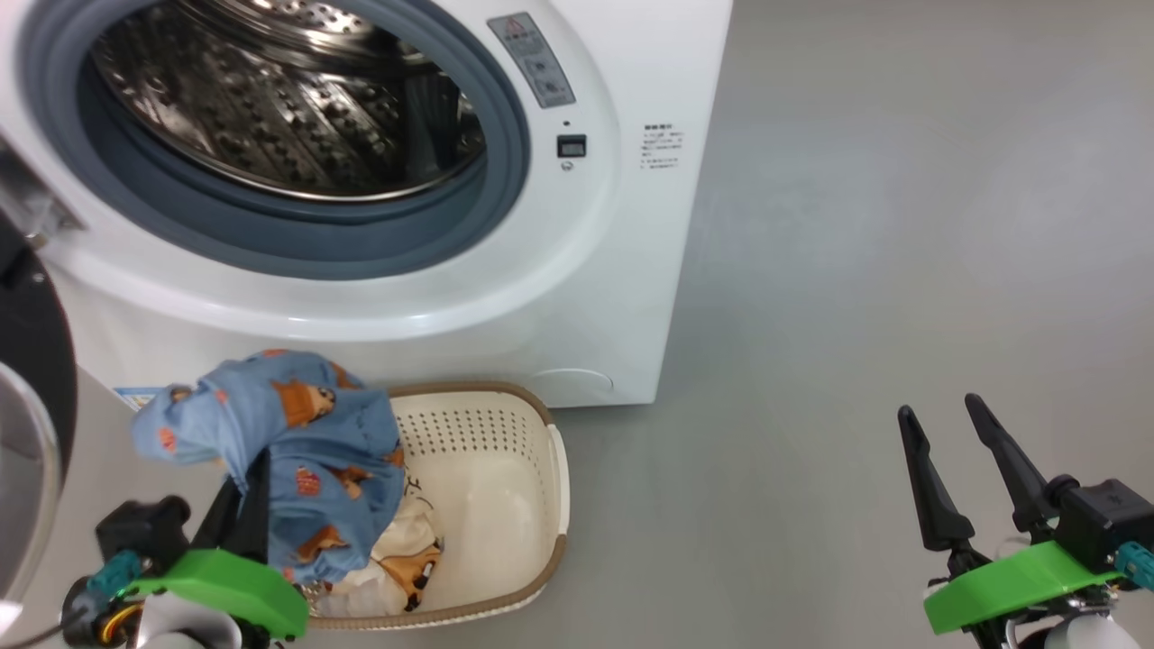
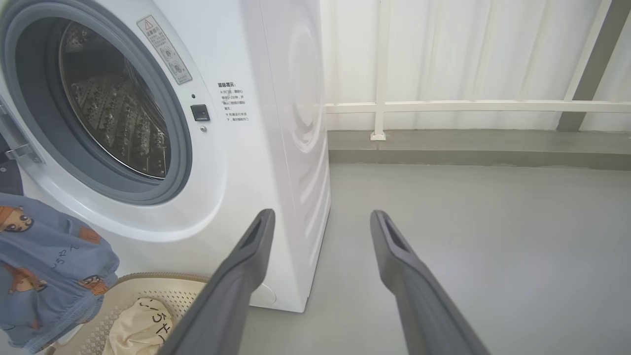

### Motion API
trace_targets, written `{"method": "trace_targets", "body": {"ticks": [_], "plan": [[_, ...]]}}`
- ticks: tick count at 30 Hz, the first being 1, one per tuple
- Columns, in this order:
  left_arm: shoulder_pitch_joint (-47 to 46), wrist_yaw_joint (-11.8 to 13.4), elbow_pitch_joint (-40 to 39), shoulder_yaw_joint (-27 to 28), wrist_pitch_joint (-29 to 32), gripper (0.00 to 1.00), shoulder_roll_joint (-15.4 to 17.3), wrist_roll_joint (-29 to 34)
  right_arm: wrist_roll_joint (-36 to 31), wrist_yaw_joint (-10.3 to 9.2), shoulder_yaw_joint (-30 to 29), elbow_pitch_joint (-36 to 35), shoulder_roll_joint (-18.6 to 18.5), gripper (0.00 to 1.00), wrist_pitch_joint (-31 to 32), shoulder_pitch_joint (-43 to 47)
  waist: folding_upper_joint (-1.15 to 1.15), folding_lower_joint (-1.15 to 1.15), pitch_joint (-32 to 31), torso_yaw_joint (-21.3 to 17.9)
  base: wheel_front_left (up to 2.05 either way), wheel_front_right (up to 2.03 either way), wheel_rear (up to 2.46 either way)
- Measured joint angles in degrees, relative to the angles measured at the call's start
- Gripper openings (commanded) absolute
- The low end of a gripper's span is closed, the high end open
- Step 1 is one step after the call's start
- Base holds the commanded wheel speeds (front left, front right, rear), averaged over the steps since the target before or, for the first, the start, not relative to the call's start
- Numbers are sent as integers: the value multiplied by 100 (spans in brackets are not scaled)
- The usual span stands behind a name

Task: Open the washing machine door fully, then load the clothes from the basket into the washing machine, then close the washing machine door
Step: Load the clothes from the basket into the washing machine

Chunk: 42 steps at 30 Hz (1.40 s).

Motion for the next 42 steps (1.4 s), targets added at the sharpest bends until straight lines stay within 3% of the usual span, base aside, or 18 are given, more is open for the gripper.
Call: {"method": "trace_targets", "body": {"ticks": [9, 19, 34, 42], "plan": [[741, -2, -1023, 821, 0, 0, -286, 722, 1, 0, -149, -51, -69, 100, 0, 297, 0, 0, -293, 197, 0, 0, 0], [1371, -54, -1790, 1263, 0, 0, -491, 1027, 1, 0, -298, -83, -79, 100, 0, 399, 0, 0, -396, 266, 0, 0, 0], [1455, -81, -1948, 1361, 0, 0, -654, 1042, 1, 0, -311, -140, -54, 100, 0, 432, 0, 1, -301, 229, 0, 0, 0], [441, -88, -1706, 1043, -3, 0, -568, 913, 1, 0, -272, -164, 43, 100, 0, 252, 0, 1, 84, 141, 0, 0, 0]]}}
